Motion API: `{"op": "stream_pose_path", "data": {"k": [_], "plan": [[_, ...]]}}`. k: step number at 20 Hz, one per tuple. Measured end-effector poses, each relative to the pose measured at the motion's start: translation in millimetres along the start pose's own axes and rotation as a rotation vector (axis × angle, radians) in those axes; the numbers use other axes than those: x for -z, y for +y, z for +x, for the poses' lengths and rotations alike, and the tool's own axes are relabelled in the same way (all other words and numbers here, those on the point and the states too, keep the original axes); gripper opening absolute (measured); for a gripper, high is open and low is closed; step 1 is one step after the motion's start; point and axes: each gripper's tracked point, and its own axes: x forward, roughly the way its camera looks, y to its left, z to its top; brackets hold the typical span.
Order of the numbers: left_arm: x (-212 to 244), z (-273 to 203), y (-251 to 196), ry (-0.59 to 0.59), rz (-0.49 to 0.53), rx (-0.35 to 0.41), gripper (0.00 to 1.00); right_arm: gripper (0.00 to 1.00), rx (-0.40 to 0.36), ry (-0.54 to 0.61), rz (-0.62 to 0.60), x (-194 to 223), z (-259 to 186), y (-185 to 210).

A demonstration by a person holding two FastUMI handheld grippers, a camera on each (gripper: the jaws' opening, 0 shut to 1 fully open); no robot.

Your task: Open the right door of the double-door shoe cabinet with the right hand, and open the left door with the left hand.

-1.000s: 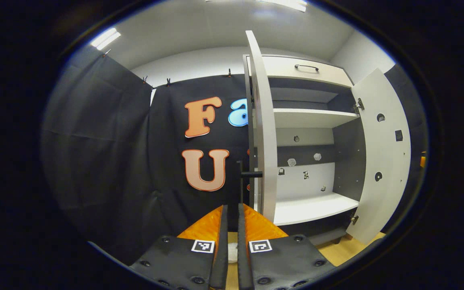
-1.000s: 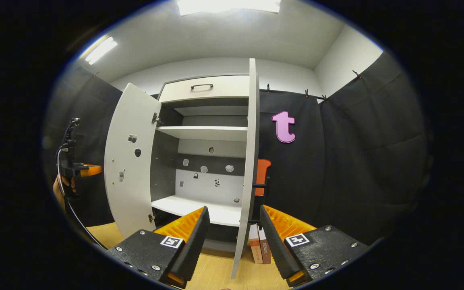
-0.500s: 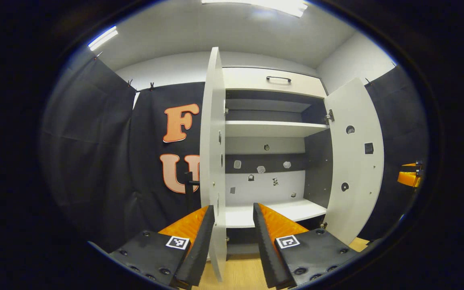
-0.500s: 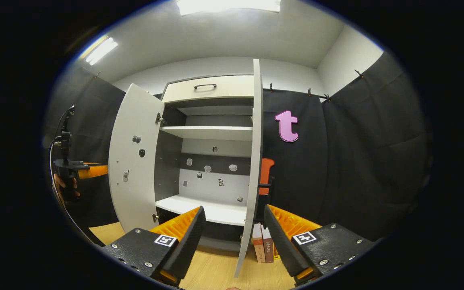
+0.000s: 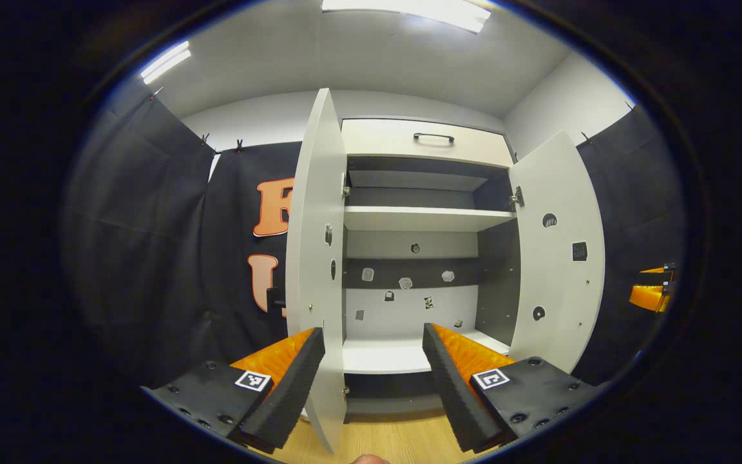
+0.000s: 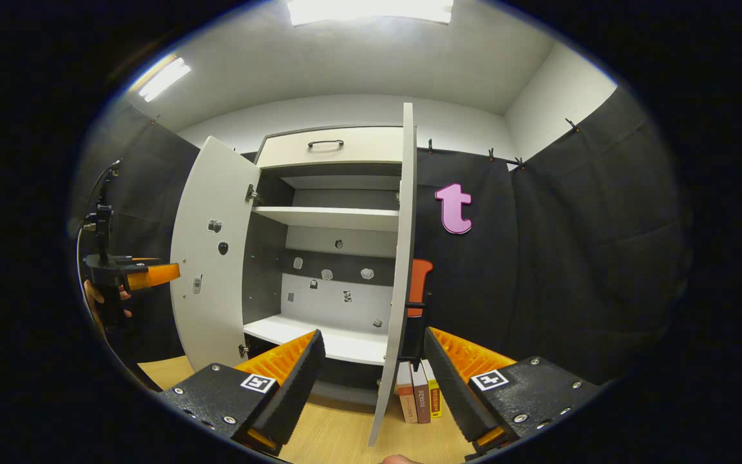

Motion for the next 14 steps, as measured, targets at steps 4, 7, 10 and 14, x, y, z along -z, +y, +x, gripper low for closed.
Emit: {"op": "stream_pose_path", "data": {"k": [4,7,10,14], "plan": [[-3.5,-1.6,-11.1,-0.009,0.011,0.010,0.98,0.94,-0.002,0.003,-0.003,2.3,1.1,0.0],[-3.4,-3.4,-16.8,-0.012,0.005,0.015,0.98,0.97,0.002,-0.002,-0.010,2.5,0.5,-1.1],[-7.8,0.2,-19.6,-0.025,0.005,0.010,0.98,0.94,0.001,-0.004,-0.005,2.6,4.5,-0.6],[-5.5,7.3,-23.4,-0.020,0.003,0.014,0.98,0.97,0.002,0.010,-0.011,7.6,9.5,-3.9]]}}
